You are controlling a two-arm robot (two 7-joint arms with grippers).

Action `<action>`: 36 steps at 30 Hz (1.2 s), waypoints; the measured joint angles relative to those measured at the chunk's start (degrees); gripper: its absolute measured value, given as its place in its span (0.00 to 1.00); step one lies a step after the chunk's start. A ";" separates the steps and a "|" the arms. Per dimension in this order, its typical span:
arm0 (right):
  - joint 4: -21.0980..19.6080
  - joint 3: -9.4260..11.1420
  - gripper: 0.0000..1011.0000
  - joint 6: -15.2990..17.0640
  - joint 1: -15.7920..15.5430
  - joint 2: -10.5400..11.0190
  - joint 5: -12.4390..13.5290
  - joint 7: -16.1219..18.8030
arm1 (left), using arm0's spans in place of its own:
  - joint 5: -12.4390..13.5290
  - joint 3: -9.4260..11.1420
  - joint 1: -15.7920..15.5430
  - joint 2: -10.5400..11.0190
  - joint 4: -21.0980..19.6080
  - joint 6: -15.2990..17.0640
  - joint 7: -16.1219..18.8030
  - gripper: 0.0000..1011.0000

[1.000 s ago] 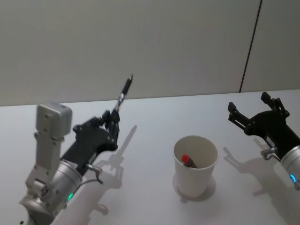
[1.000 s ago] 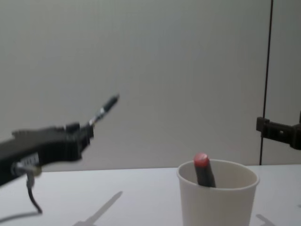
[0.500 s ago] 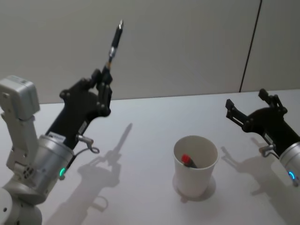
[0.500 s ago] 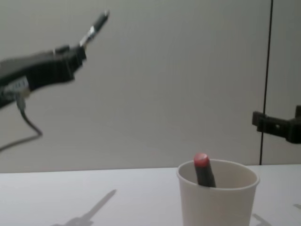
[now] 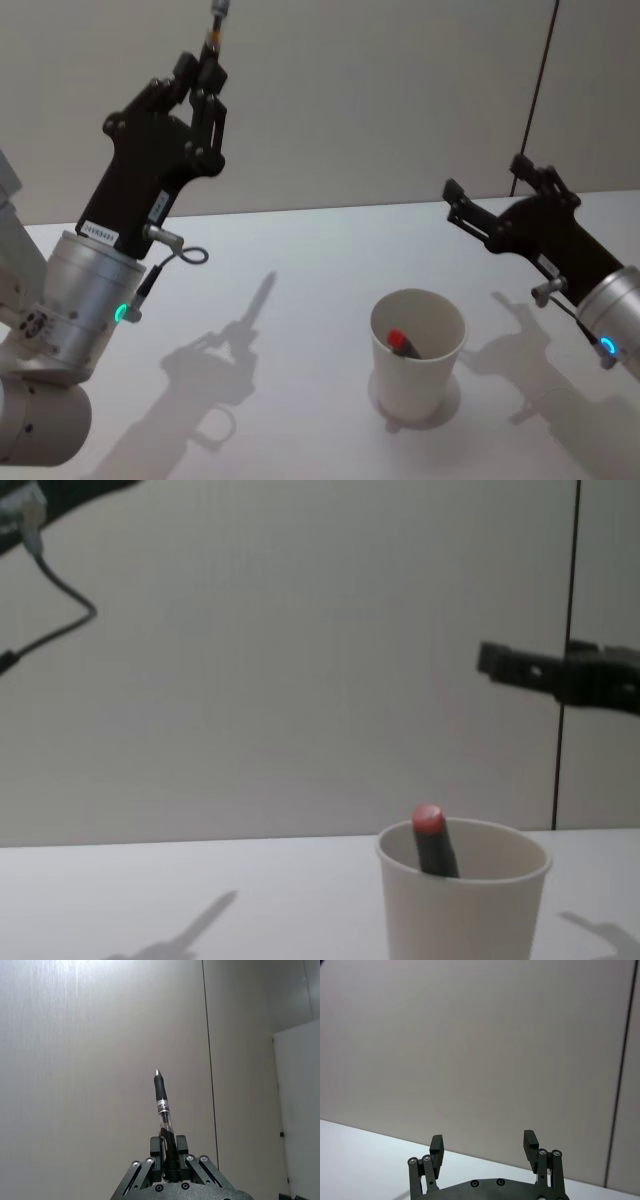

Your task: Place the pen into the pen holder.

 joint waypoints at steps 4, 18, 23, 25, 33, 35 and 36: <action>-0.90 -0.14 0.99 0.63 0.87 -0.49 1.63 2.03 | -0.63 -0.23 -0.71 -0.40 0.00 -0.98 -0.82 0.18; -2.52 -0.68 0.99 3.05 2.94 -1.82 8.05 7.90 | -1.87 -0.61 -2.01 -1.12 0.00 -2.77 -2.38 0.18; -2.32 -1.17 0.99 3.10 2.60 -2.62 10.53 7.92 | -2.05 -0.68 -2.22 -1.23 0.00 -3.04 -2.60 0.18; -2.17 -1.31 0.99 3.05 2.53 -2.90 11.26 7.91 | -2.09 -0.68 -2.25 -1.26 0.00 -3.10 -2.66 0.18; -1.25 -2.07 0.99 2.46 2.56 -4.74 16.16 7.97 | -2.25 -0.73 -2.44 -1.36 0.00 -3.33 -2.88 0.18; -0.97 -2.29 0.99 2.36 2.75 -5.38 17.56 8.12 | -2.28 -0.74 -2.46 -1.38 0.00 -3.35 -2.92 0.18; -0.89 -2.36 0.99 2.33 2.83 -5.58 18.18 8.22 | -2.28 -0.75 -2.47 -1.38 0.01 -3.35 -2.94 0.18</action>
